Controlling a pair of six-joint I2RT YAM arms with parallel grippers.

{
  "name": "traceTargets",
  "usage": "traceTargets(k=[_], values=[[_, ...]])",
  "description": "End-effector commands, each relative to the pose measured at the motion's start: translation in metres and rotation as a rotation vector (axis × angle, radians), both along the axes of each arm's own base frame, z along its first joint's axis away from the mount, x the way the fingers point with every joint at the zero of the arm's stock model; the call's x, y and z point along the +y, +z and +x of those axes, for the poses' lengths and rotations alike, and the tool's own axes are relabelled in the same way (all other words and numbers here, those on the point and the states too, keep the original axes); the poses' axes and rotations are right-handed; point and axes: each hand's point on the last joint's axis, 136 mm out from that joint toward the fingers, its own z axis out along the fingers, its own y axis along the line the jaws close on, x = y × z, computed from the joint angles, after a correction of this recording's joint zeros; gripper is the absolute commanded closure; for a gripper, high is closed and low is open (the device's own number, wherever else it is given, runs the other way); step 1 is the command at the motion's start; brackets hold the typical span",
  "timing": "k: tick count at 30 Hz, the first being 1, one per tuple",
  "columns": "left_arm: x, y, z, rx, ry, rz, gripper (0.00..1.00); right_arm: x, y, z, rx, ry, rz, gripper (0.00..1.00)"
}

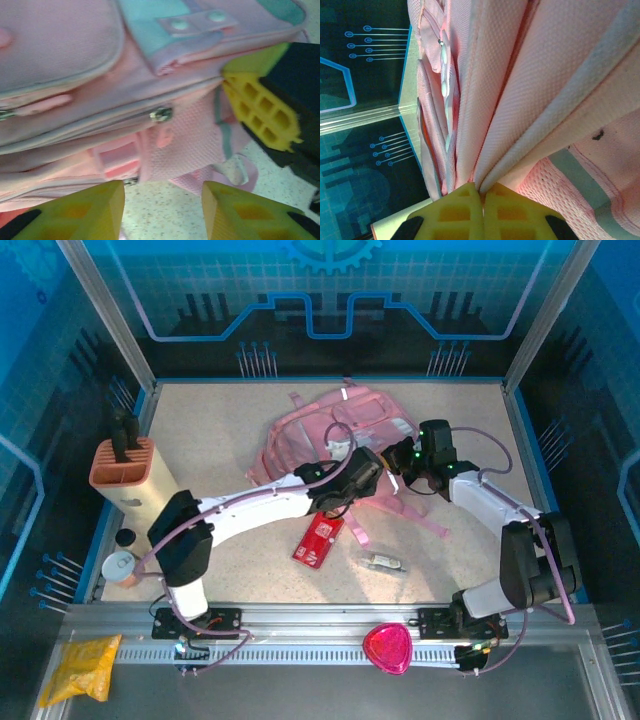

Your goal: Pack the student bag

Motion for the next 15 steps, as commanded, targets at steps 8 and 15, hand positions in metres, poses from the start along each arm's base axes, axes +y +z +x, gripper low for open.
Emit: traceTargets(k=[8,15], values=[[-0.011,-0.033,0.016,0.05,-0.009,0.167,0.66,0.006,0.052,0.012,-0.145,0.012,0.108,1.0],[-0.004,-0.042,0.04,0.031,0.076,0.185,0.71,0.009,0.054,0.009,-0.146,0.015,0.126,1.0]])
